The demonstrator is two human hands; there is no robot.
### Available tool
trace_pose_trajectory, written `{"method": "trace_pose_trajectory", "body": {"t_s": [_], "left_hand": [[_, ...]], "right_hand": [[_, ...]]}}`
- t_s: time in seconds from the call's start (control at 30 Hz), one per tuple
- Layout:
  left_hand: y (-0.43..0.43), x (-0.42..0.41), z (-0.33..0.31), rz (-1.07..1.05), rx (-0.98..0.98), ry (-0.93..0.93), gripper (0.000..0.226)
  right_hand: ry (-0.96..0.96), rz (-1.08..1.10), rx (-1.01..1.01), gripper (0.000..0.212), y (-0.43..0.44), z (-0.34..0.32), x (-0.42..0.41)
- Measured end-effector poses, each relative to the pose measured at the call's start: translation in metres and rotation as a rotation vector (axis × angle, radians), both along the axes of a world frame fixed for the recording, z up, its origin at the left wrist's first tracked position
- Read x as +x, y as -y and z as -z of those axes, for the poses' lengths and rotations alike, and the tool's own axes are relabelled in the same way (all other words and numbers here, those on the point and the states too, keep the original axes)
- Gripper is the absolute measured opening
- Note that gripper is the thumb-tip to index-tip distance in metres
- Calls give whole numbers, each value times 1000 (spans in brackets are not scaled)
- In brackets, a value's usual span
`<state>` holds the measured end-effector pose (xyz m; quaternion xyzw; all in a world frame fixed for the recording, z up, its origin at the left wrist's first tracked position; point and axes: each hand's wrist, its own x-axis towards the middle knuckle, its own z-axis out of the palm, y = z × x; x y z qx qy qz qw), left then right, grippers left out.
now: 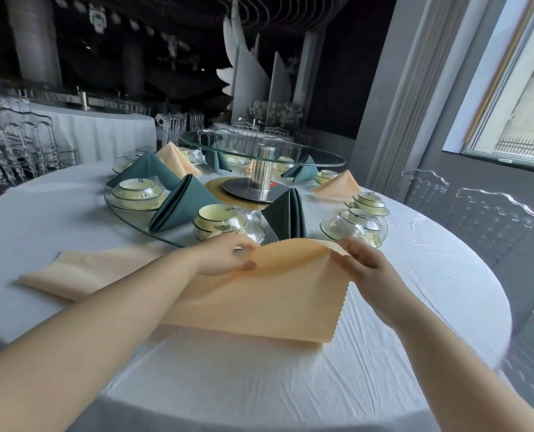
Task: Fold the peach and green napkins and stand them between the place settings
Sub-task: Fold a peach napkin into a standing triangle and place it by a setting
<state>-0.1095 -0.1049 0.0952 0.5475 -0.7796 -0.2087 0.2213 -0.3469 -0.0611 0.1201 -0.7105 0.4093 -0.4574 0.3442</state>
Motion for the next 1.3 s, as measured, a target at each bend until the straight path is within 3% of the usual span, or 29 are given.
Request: {"method": "trace_pose_trajectory", "body": {"t_s": [0.17, 0.27, 0.4, 0.57, 0.67, 0.77, 0.8, 0.9, 0.97, 1.13, 1.23, 1.3], "left_hand": [[-2, -10, 5, 51, 205, -71, 5], [-3, -9, 4, 16, 190, -141, 20], [-9, -5, -10, -107, -83, -337, 21], [-29, 0, -37, -188, -343, -330, 26], [-53, -3, -55, -187, -467, -343, 27], [-75, -7, -73, -170, -545, -417, 24], [-82, -7, -79, -159, -555, -446, 23], [-103, -9, -97, -144, -608, -517, 24], [-118, -10, -108, -138, -648, -530, 24], [-159, -18, -132, -81, -710, -437, 23], [-186, -23, -144, -69, -755, -416, 22], [-204, -22, -152, -77, -733, -489, 19]], "right_hand": [[22, -36, 81, 31, 3, 5, -6], [47, 22, 110, 30, 6, 10, -10], [144, 94, 140, 25, 6, 8, -9], [84, 314, 28, 27, 7, -12, -10], [39, 162, 64, 35, -8, -33, -17], [0, -127, 152, 72, -31, -44, -20], [-48, -176, 174, 69, -37, -44, -21], [-287, -178, 225, 24, -54, -37, -20], [-274, -110, 176, 26, -59, -24, -22], [345, 194, -51, 25, -81, -31, -25], [333, 461, -328, 23, -108, -65, -25], [277, 506, -455, 23, -125, -90, -24]]}}
